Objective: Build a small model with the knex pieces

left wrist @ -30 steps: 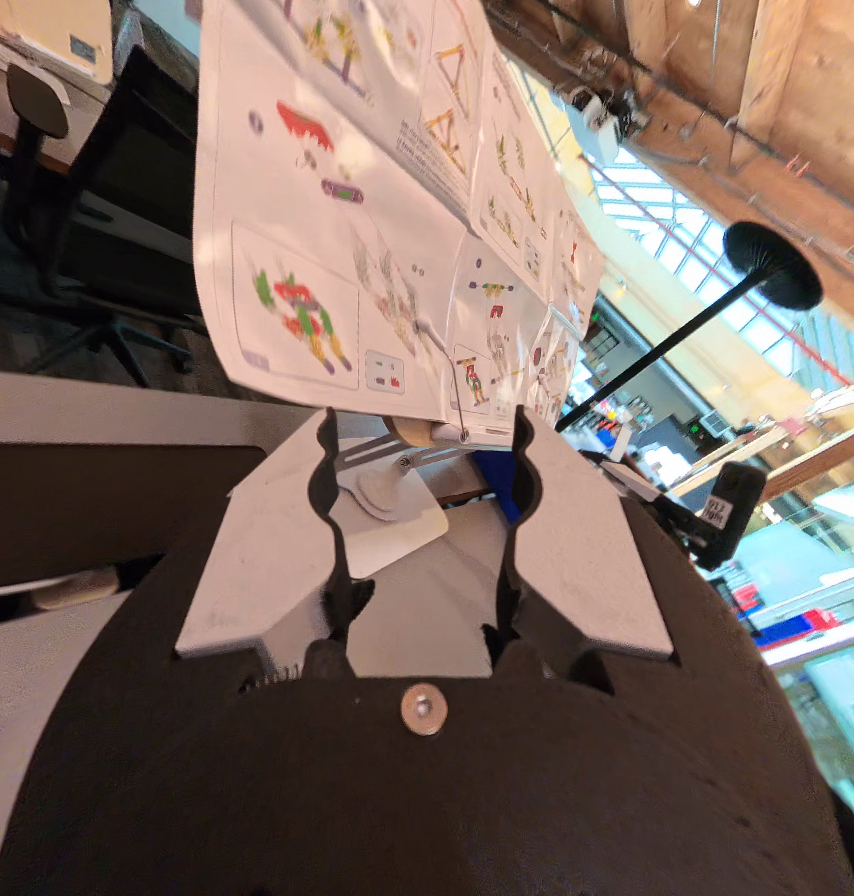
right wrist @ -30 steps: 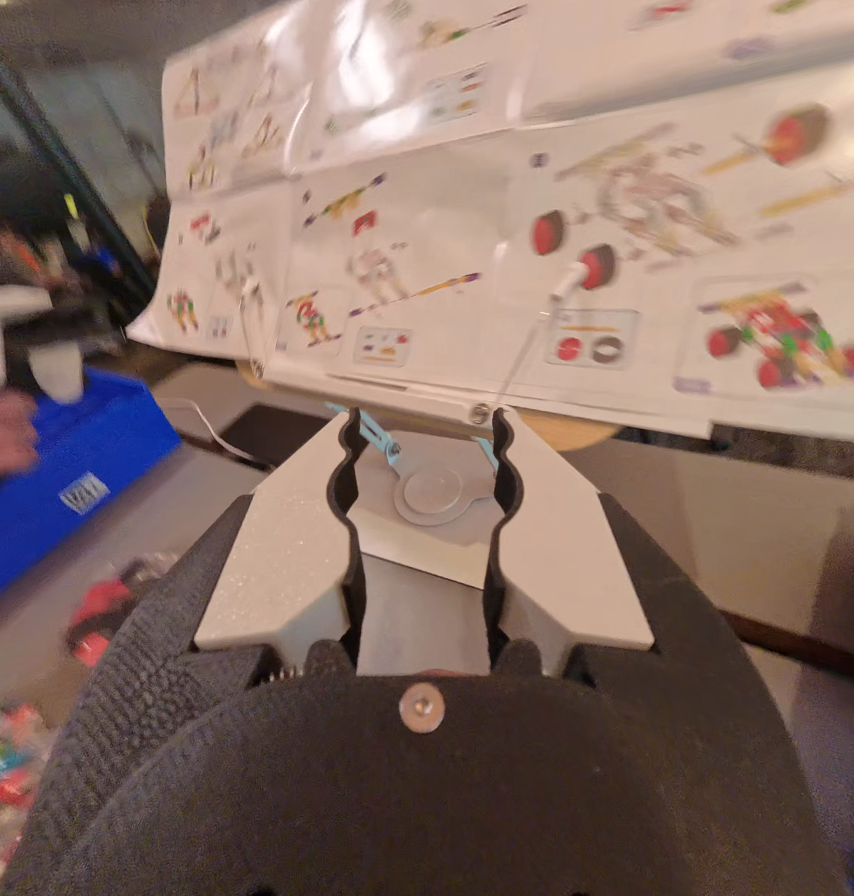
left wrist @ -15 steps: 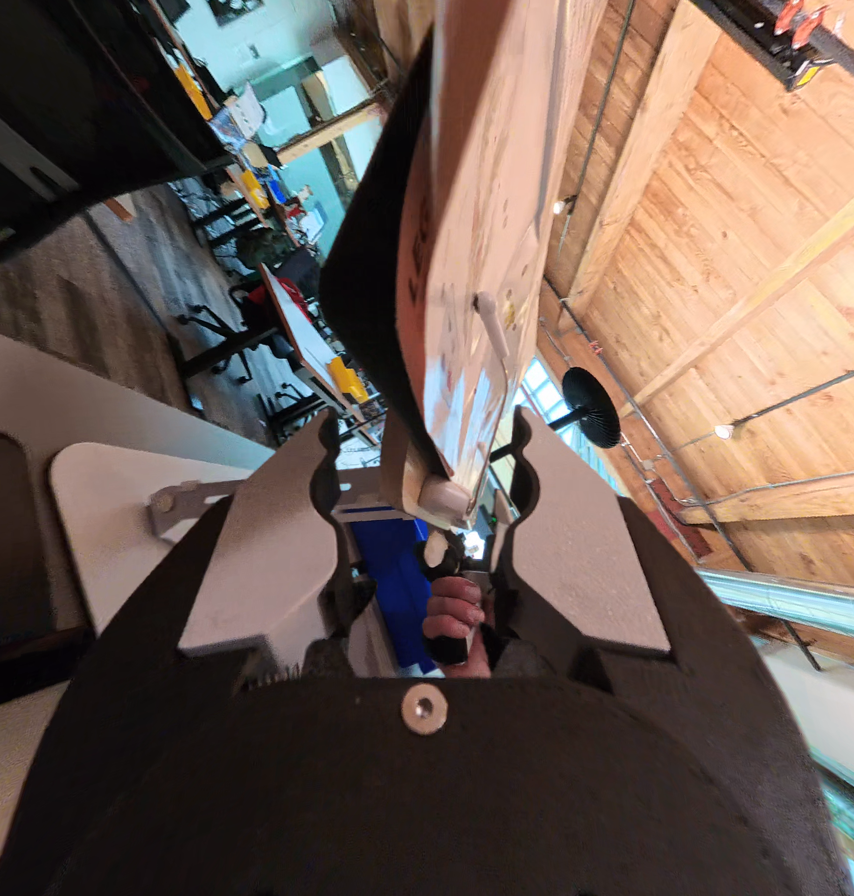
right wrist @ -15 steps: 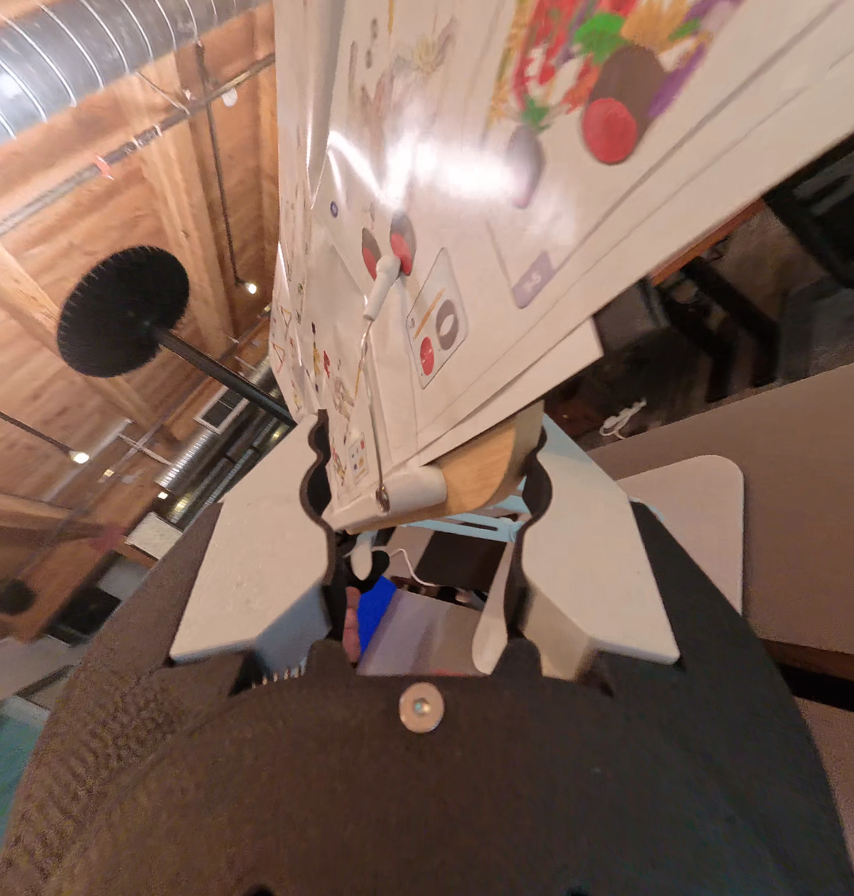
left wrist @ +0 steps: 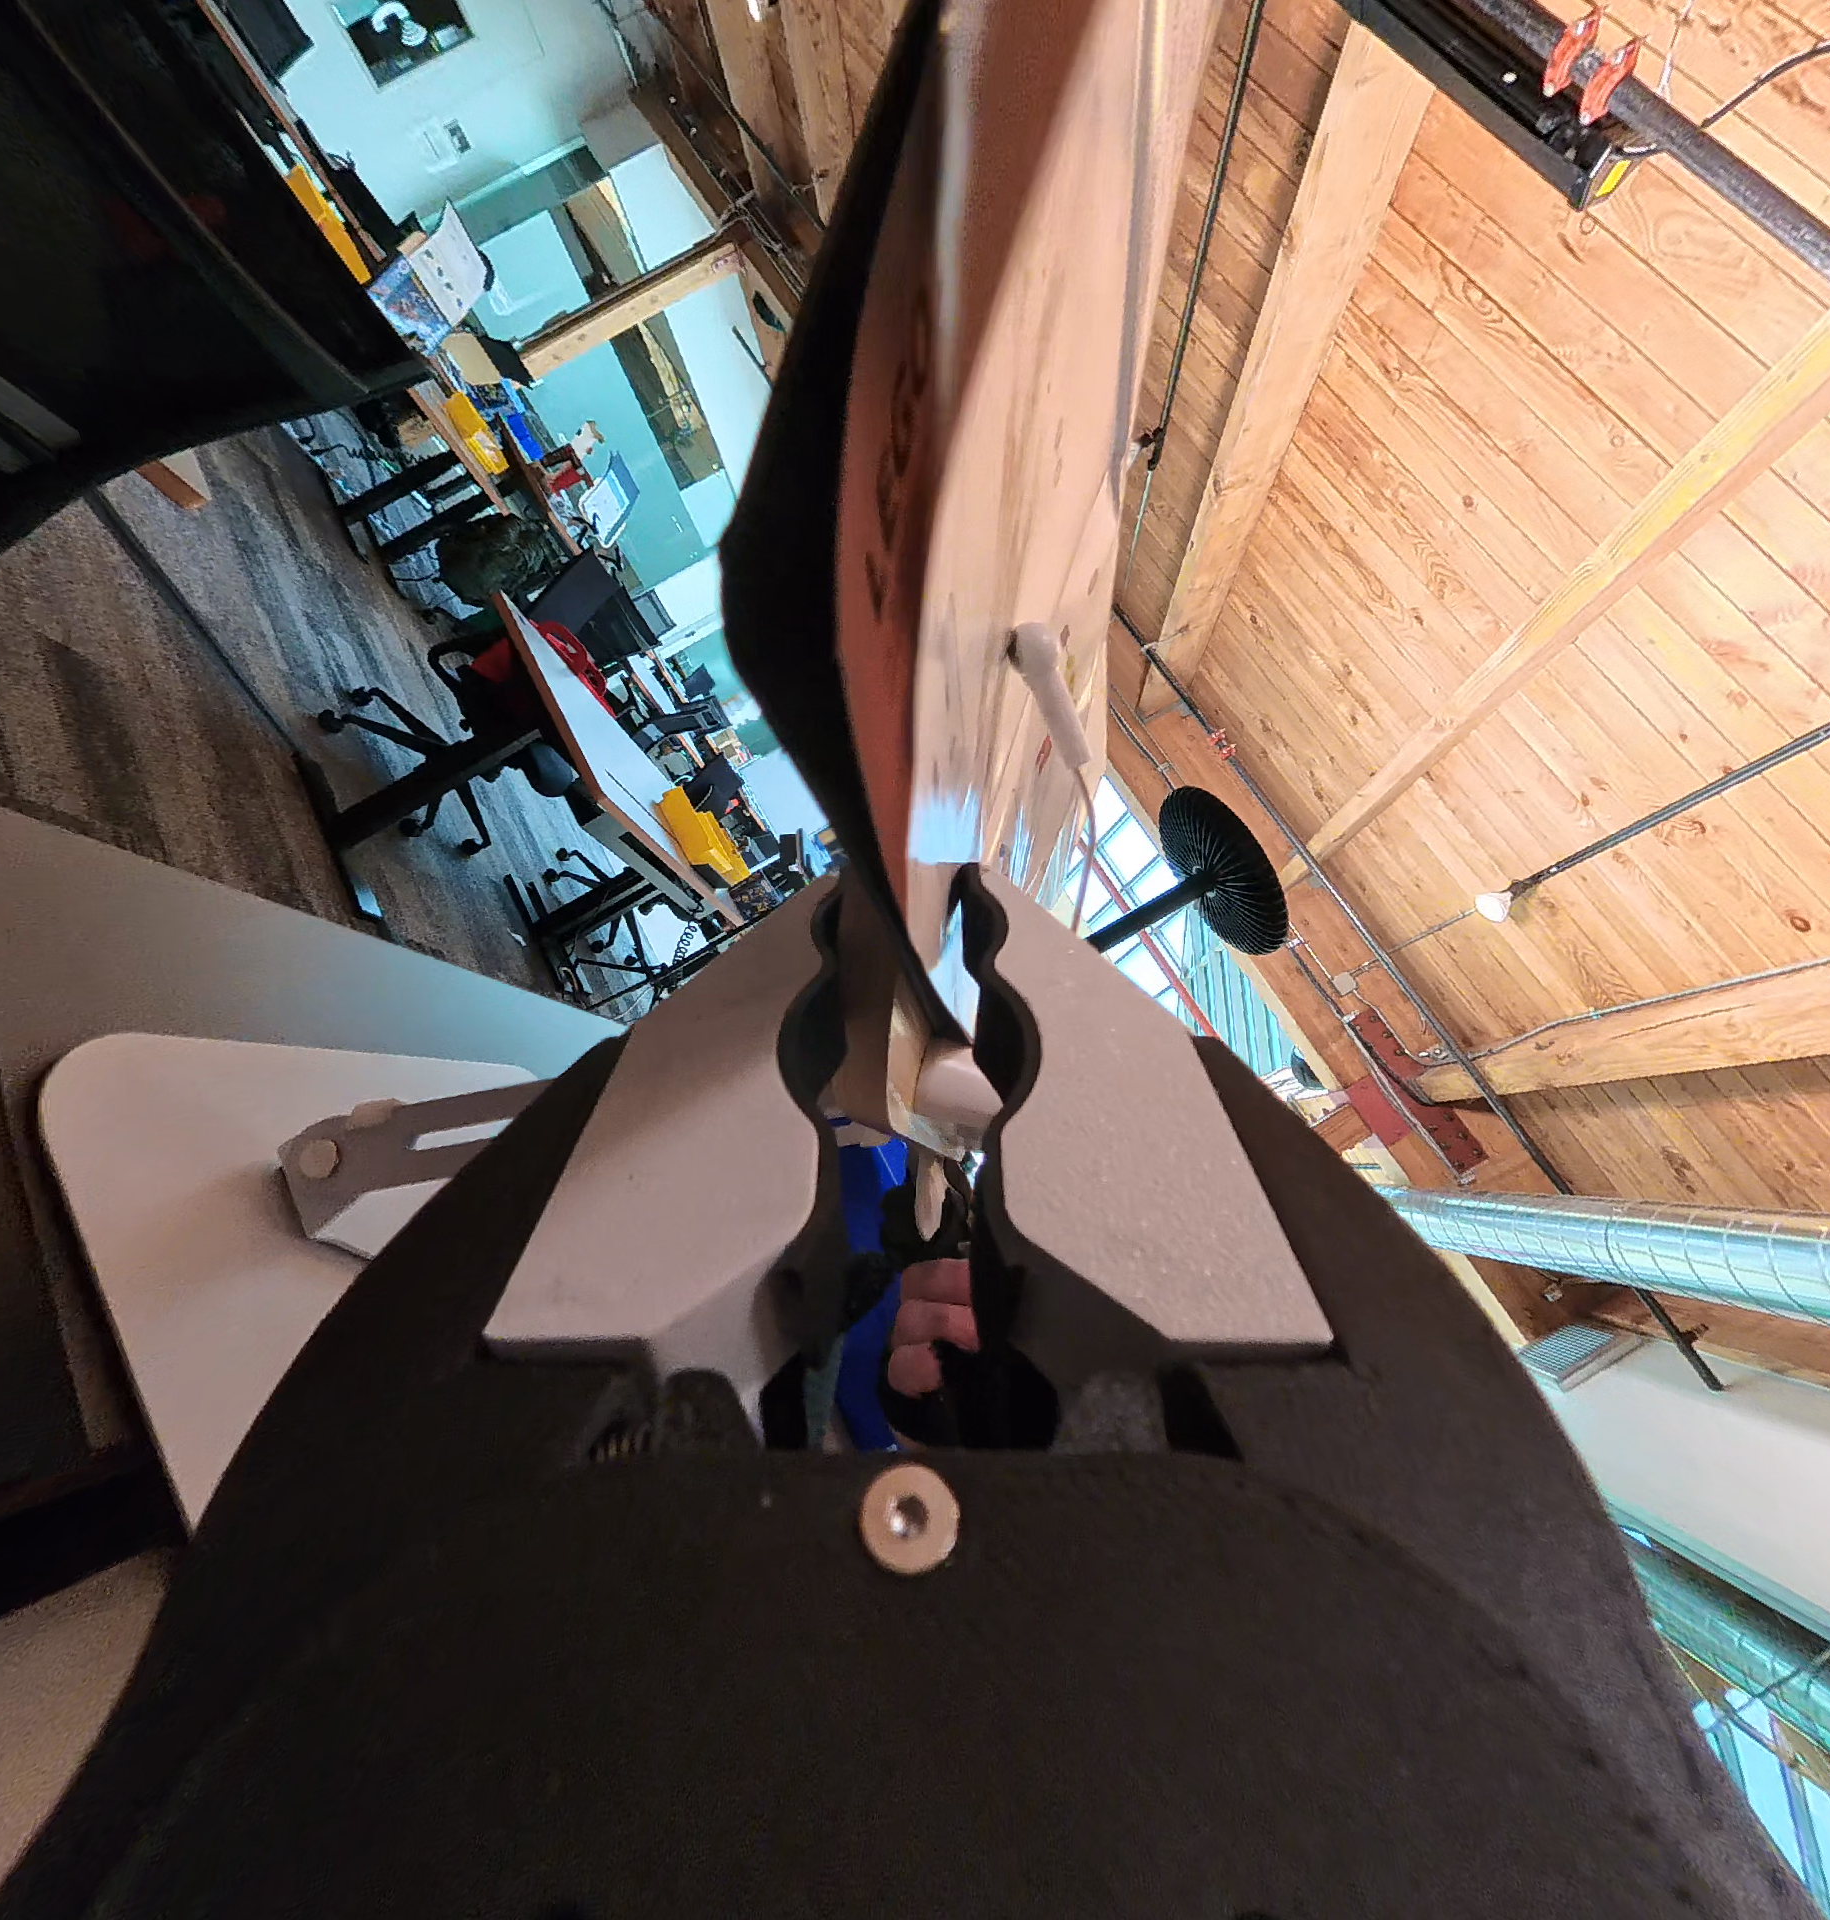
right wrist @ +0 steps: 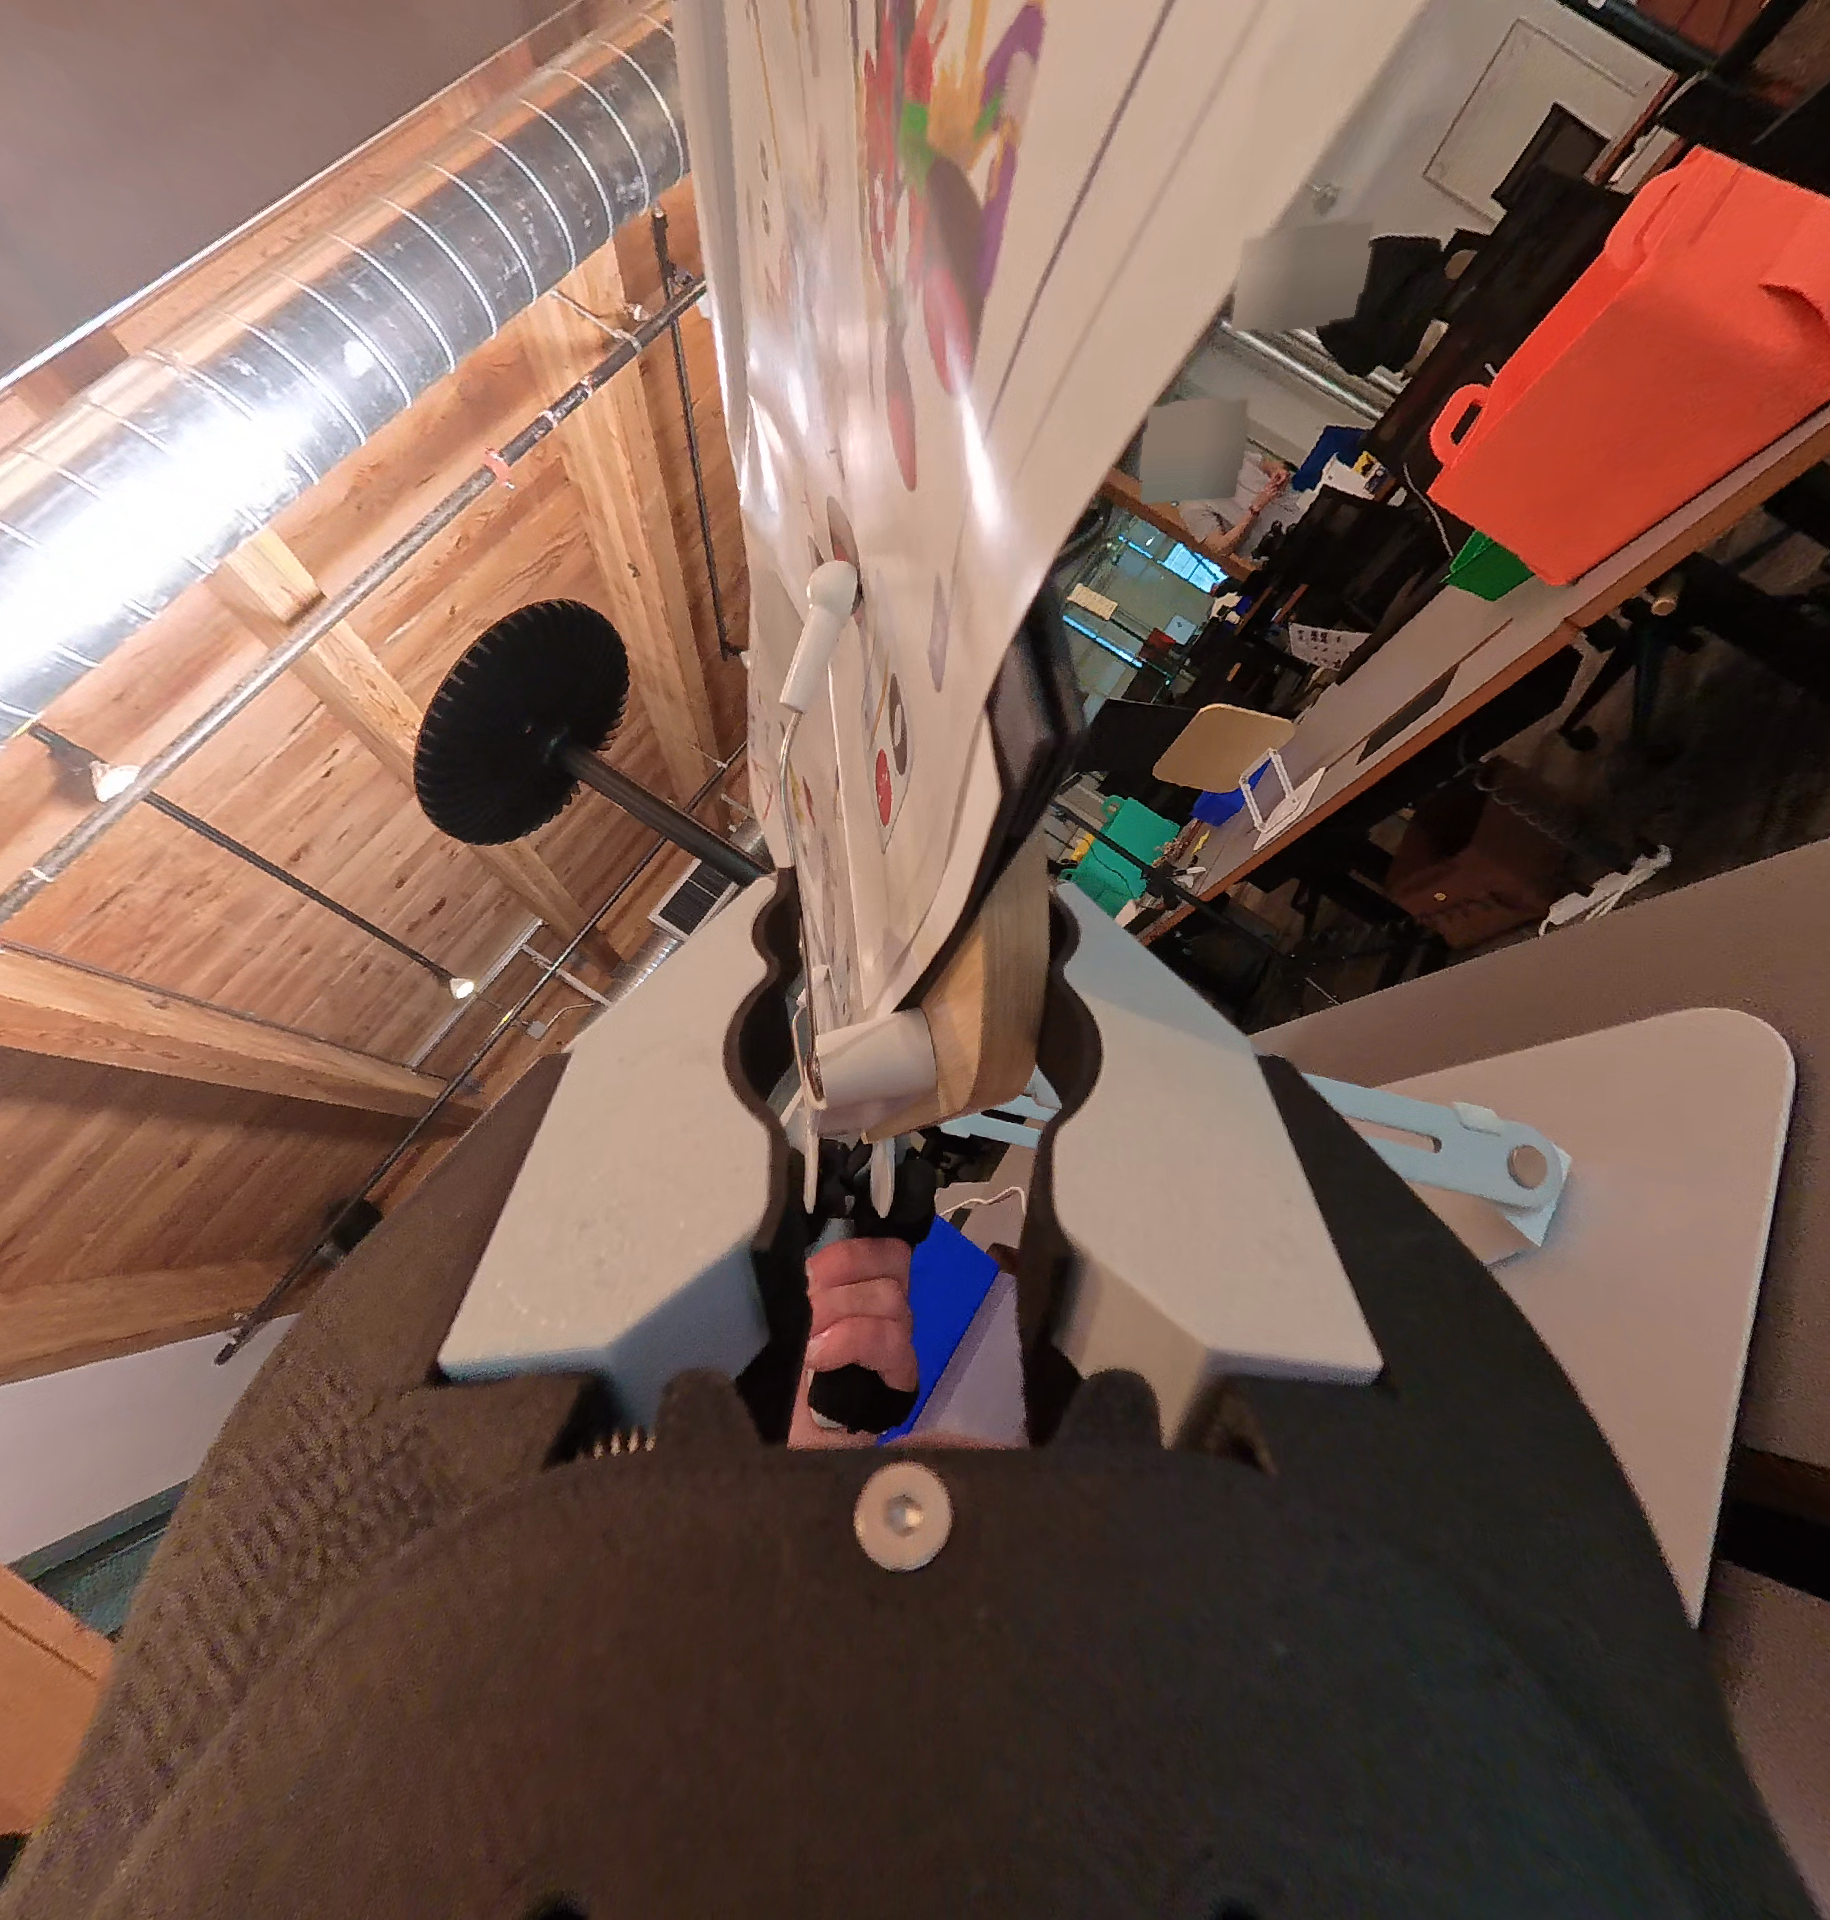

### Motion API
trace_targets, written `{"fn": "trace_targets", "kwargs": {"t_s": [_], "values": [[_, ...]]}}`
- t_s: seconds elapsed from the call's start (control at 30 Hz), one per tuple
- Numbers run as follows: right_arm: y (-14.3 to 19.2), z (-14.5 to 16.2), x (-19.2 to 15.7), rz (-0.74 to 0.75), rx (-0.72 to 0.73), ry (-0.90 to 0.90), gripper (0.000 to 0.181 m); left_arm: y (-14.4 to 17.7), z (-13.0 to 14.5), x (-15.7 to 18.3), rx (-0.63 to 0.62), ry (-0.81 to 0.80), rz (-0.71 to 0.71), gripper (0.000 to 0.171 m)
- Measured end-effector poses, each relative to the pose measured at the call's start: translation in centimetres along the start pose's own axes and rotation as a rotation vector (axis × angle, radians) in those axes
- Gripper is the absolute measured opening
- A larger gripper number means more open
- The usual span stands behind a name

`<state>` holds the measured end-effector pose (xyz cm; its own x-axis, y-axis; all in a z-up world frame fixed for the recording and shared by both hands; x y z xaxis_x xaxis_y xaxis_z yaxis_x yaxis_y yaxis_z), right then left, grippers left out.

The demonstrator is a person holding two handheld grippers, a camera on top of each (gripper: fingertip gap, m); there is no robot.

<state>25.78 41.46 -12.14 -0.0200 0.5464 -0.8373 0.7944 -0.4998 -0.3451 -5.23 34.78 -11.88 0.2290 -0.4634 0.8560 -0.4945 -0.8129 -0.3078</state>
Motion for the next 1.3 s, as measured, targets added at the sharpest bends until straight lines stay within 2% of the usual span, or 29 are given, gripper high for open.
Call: {"fn": "trace_targets", "kwargs": {"t_s": [0.33,0.57,0.6,0.67,0.7,0.8,0.83,0.97,1.07,1.17,1.3], "values": [[1.8,3.7,-2.4,-0.015,-0.035,0.004,0.044,4.6,1.3,2.1,-0.001,-0.018,0.007,0.016],[2.6,4.9,-3.3,0.005,-0.061,0.009,0.045,4.8,0.8,2.0,-0.056,0.031,-0.006,0.02],[2.7,4.9,-3.4,0.025,-0.082,0.017,0.046,4.9,0.8,2.2,-0.058,0.026,-0.024,0.025],[3.1,5.1,-3.7,0.071,-0.106,0.038,0.061,5.6,0.8,2.6,-0.059,0.014,-0.071,0.05],[3.5,5.2,-4.0,0.09,-0.12,0.044,0.069,6.1,1.0,3.1,-0.072,0.01,-0.082,0.055],[5.2,6.2,-5.2,0.165,-0.194,0.057,0.065,8.6,2.2,3.8,-0.19,-0.045,-0.233,0.066],[5.7,6.8,-5.9,0.184,-0.229,0.067,0.067,9.6,2.4,4.6,-0.217,-0.072,-0.235,0.069],[8.3,9.3,-8.6,0.208,-0.342,0.159,0.069,14.9,1.8,7.4,-0.229,-0.236,-0.336,0.071],[10.1,11.9,-10.2,0.226,-0.461,0.304,0.068,18.5,2.3,9.3,-0.281,-0.337,-0.401,0.072],[11.8,14.6,-11.2,0.226,-0.575,0.455,0.068,21.5,4.1,10.8,-0.373,-0.431,-0.465,0.071],[13.6,17.6,-12.2,0.195,-0.7,0.538,0.063,24.6,7.3,12.6,-0.482,-0.547,-0.521,0.066]]}}
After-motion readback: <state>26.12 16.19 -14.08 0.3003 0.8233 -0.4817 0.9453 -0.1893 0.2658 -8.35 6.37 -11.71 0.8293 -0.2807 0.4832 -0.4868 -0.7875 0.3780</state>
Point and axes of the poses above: each gripper's, where its closed fingertips meet, y back along the fingers, z out of its underside, x = y × z across the jaws, the point moved 6 cm from there along y, back along the fingers, and after that the axes turned 1 degree about -y, right-handed, at the moved point
